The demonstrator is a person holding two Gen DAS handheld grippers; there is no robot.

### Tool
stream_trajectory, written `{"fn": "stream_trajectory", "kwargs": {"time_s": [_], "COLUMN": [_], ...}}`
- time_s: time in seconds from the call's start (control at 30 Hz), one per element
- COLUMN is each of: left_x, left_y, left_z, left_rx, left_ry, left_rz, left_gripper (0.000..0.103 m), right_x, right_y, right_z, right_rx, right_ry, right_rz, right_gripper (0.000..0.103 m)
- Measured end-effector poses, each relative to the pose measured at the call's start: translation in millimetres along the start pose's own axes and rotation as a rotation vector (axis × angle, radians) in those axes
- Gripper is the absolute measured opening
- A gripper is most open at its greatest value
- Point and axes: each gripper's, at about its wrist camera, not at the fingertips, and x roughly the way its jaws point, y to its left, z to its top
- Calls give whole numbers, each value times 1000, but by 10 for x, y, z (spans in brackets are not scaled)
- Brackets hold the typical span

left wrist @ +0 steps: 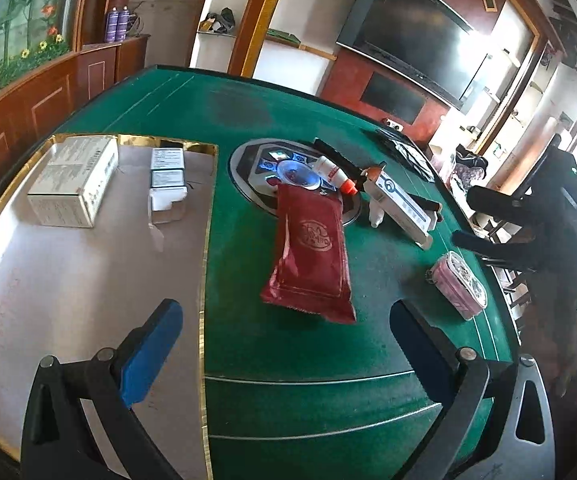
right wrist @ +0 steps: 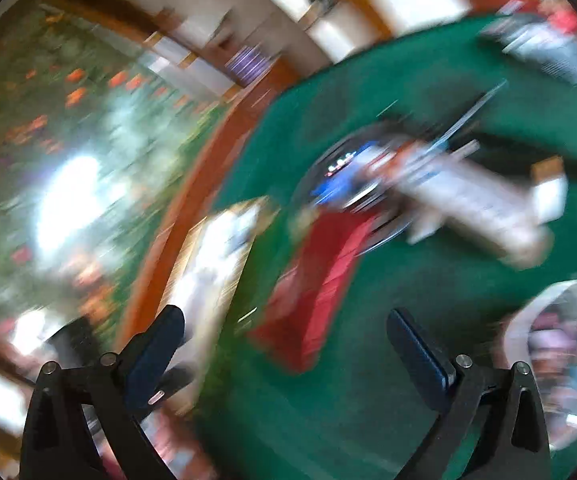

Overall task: Organize objects
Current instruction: 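Grasp the red foil pouch with the left gripper while the right gripper grasps the pink cartoon pouch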

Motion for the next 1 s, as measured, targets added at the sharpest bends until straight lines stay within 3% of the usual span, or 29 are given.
{"fn": "stream_trajectory", "kwargs": {"time_s": [0.1,0.23,0.4,0.6,0.7,0.87,0.93,0.97,1.0], "left_x": [106,362,841,1342,1507,1556,1515,1469,1445], "left_y": [-138,-356,-508,-654,-616,-562,-566,-570,-590], "left_z": [74,225,403,470,478,457,433,413,394], "left_rx": [51,138,192,294,277,240,243,236,244], "left_ry": [-4,25,84,101,125,137,144,148,142], "left_rz": [55,150,244,368,382,329,287,233,240], "left_gripper": [103,103,103,103,103,99,83,63,58], "right_x": [-167,-252,-313,-499,-486,-515,-523,-518,-507], "right_y": [-120,-327,-474,-487,-556,-589,-604,-617,-634], "right_z": [-119,-219,-182,-198,-177,-173,-166,-161,-158], "right_rx": [26,80,100,99,119,128,123,123,125], "right_ry": [-161,-278,-297,-356,-351,-365,-366,-362,-355], "right_rz": [-146,-206,-215,-197,-171,-184,-205,-219,-236], "right_gripper": [103,103,103,103,103,103,103,103,103]}}
